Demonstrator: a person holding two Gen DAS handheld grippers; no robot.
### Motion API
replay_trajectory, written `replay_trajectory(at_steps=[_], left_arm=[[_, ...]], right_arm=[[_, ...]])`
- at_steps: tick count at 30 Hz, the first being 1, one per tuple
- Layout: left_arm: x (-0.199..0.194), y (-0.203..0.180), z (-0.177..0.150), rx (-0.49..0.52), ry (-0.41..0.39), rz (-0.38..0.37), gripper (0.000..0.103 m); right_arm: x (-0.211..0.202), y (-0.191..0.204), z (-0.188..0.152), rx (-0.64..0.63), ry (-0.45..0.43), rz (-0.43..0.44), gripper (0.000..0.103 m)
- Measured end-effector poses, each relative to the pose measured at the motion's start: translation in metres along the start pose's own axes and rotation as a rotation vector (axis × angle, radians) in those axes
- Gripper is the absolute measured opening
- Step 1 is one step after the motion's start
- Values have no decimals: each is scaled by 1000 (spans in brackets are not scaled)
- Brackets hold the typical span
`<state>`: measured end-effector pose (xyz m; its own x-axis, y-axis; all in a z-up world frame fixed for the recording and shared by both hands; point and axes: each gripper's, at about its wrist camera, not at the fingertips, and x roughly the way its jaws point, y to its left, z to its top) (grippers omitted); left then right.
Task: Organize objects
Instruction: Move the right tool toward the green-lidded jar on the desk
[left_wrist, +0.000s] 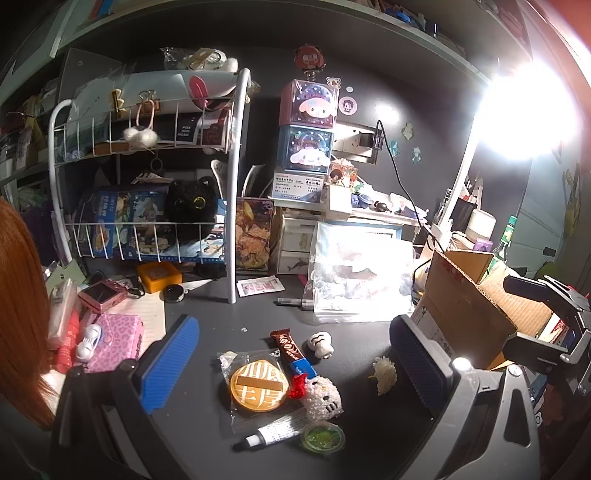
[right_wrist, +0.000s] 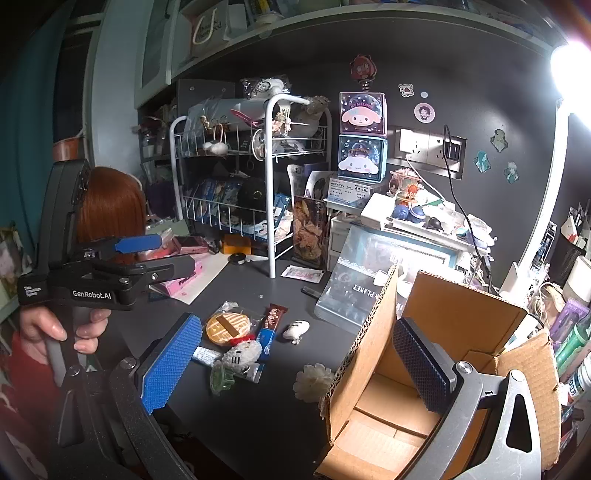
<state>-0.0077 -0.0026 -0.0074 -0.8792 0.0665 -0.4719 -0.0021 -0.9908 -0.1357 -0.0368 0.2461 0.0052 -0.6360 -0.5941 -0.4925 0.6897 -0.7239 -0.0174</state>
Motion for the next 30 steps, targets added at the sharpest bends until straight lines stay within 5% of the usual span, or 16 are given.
replay_trajectory(at_steps=[30], left_arm=[[6,3,3,5,19,8,102]], right_arm=[[-8,19,-4,-74,-38,9,103]])
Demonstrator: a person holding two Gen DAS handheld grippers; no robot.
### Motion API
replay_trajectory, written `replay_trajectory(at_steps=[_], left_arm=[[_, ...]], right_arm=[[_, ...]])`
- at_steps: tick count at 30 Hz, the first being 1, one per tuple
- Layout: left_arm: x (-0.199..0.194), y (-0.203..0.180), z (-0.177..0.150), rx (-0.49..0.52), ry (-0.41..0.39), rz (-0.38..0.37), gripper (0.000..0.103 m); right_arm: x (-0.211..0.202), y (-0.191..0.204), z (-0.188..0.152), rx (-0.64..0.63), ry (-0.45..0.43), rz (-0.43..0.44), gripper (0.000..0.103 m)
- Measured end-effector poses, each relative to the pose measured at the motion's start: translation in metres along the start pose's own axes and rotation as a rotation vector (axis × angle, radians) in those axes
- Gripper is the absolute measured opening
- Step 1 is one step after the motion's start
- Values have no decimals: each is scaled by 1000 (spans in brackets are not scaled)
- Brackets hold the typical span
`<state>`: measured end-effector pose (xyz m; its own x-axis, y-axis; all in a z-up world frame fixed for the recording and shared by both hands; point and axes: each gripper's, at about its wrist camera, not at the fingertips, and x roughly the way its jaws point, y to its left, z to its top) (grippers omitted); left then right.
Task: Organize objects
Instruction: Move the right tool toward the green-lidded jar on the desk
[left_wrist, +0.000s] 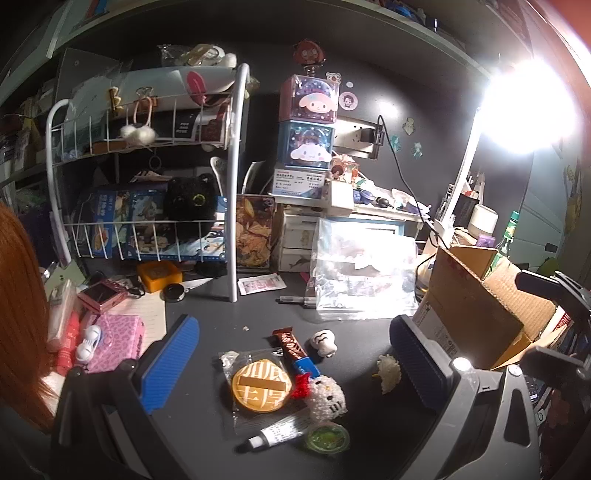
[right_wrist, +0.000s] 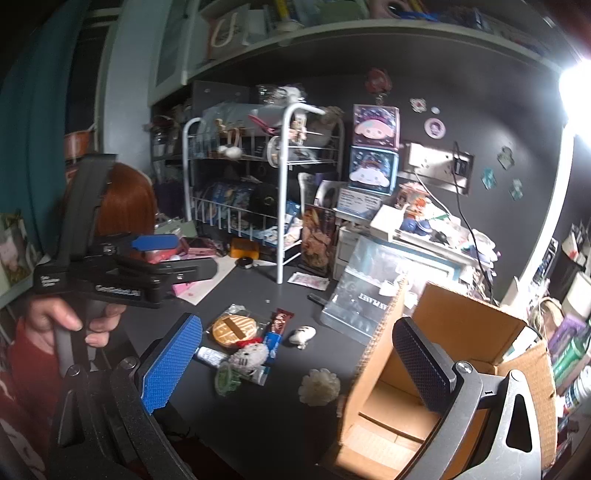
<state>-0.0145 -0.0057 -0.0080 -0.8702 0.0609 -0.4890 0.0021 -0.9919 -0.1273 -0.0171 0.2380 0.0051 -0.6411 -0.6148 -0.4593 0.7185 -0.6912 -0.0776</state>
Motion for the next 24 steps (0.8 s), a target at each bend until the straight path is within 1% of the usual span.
replay_trajectory(at_steps=[2,4,6,8,10,12,13,16,18,19,22,24], left_arm=[[1,5,-2,-3,5,14,102],[3,13,-5,-11,16,24,102],[7,21,-9,-12,27,25,103],[12,30,-14,-16,40,33,103],[18,38,-19,-14,54,32,103],[25,45,-26,-9,70,24,103],[29,48,-29,-3,83,22,103],[39,52,-40,25,104,39,102],[43,54,-46,54,109,27,102],[45,56,-49,61,112,16,102],[50,59,-56,68,129,30,102],[52,58,-59,86,148,13,102]], right_arm=[[0,14,1,-40,-8,6,102],[4,30,2,-84,-10,23,95],[14,48,0,-111,15,59,78],[29,62,-4,-107,54,117,73],[46,70,-11,-84,91,163,71],[62,74,-22,-51,133,186,66],[69,75,-28,-36,152,192,65],[89,73,-47,15,207,205,65],[99,71,-58,49,236,204,64],[104,71,-63,61,248,198,64],[115,70,-74,72,277,194,62],[124,72,-79,62,293,196,57]])
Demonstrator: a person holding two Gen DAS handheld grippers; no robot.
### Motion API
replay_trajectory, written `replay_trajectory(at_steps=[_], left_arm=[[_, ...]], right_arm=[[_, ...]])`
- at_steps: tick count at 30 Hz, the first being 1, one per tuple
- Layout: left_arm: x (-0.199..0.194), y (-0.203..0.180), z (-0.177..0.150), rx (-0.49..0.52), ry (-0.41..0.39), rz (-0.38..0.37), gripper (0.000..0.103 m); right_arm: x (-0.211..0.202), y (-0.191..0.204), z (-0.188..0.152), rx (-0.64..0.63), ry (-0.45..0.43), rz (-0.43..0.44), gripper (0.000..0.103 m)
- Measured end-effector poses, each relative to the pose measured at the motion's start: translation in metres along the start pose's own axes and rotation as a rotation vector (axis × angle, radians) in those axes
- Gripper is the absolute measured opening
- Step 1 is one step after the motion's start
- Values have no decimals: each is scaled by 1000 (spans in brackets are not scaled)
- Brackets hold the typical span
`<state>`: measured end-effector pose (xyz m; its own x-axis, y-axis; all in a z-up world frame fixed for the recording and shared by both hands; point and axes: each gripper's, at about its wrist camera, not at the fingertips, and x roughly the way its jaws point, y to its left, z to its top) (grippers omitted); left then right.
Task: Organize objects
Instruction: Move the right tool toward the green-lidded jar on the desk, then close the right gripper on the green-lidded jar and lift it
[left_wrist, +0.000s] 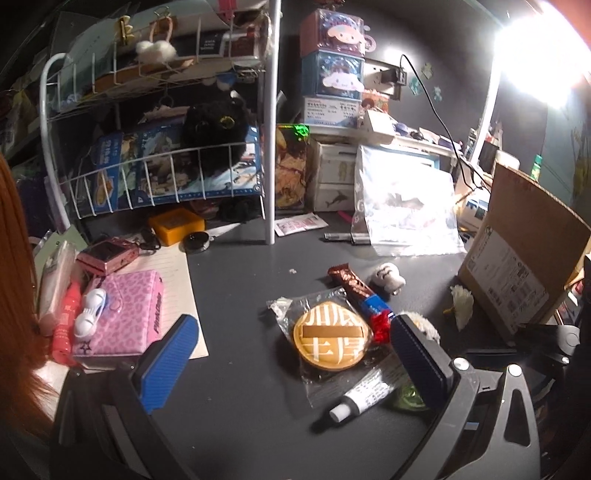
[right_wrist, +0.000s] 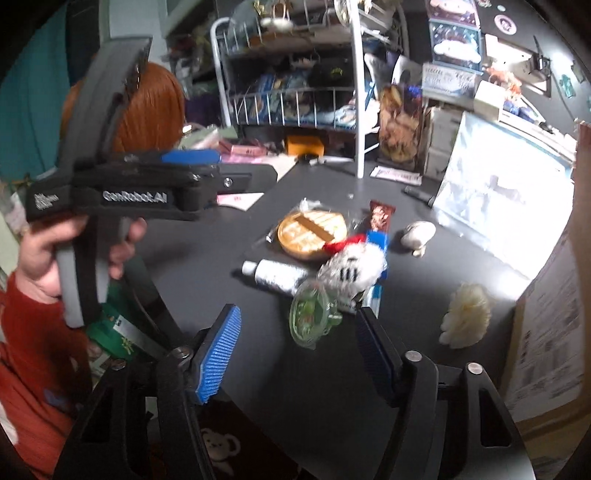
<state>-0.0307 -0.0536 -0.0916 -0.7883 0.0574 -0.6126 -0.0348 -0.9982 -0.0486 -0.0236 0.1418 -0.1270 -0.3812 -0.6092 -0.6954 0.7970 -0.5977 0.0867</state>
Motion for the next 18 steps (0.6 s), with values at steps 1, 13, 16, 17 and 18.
replay_trajectory(at_steps=[1,13,16,17,18], left_arm=[[1,0,-1,5,6,-12,102],[5,-6,-6,4,72,-144,102],[5,-8,-6,6,80,-154,102],[4,-8,-7,6,84,-157,102],[4,-8,-7,6,88,-162,102]], right_arm=[[5,2,-1,-9,9,-3,56],[29,4,-2,-47,58,-72,34],[28,2,-2,-47,53,-74,26],[29,1,-2,-42,49,-67,23],[28,0,-1,-35,44,-60,22]])
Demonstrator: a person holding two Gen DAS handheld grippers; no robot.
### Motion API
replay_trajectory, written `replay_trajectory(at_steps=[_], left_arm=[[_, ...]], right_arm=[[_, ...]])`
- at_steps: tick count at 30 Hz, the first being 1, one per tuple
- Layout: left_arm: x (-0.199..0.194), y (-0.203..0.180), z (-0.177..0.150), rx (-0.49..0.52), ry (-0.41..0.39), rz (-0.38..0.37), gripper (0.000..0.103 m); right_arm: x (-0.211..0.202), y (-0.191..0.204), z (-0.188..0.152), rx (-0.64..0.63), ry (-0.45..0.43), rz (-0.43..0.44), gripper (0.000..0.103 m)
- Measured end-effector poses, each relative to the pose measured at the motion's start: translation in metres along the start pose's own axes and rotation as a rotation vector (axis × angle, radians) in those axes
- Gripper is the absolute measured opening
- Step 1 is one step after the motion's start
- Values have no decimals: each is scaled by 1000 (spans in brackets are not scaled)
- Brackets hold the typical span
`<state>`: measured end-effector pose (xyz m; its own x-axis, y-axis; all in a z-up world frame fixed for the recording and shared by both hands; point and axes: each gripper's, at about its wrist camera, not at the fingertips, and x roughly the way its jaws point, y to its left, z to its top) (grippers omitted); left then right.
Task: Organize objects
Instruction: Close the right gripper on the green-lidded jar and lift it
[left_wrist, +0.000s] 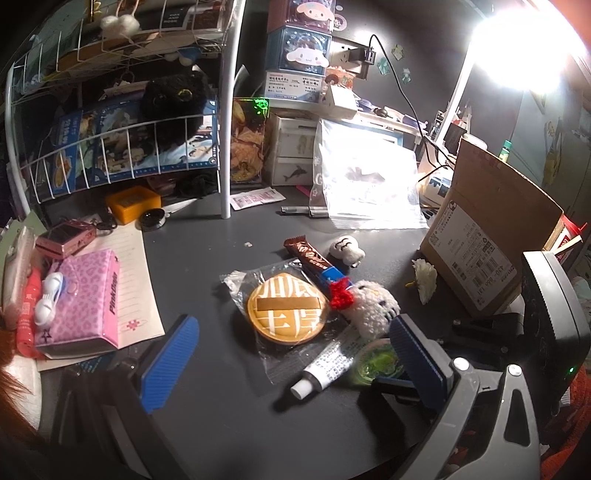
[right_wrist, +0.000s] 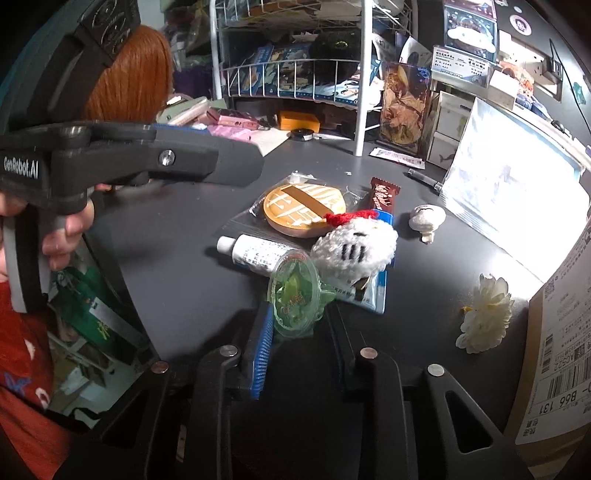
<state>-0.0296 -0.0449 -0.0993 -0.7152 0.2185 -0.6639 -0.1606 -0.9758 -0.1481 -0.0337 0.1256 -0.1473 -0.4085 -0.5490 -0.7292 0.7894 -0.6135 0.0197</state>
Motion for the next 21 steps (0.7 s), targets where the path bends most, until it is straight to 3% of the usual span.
replay_trajectory(at_steps=[11,12,13,15,19,20,21], left_arm=[[-8,-5,1,12,25,-94,102],[-9,-6,1,14,29,-108,102],[-9,-6,2,16,34,-124,102],[-10,-9,6,22,45,-162,102],[-12,-12,8,49,53,-127,102],[-12,-11,7,47,55,-120,102],[-12,-9,6,41,56,-117,102]], right_arm=[[-14,-1,1,3,-56,66,18],[-17,-1,2,8,-65,77,14],[-19,-2,3,9,-71,85,3],[-23,-2,8,5,-78,82,3],[-20,-5,10,-2,-52,75,4],[-19,-6,10,6,-44,79,10],[-19,-6,9,10,-43,85,25]])
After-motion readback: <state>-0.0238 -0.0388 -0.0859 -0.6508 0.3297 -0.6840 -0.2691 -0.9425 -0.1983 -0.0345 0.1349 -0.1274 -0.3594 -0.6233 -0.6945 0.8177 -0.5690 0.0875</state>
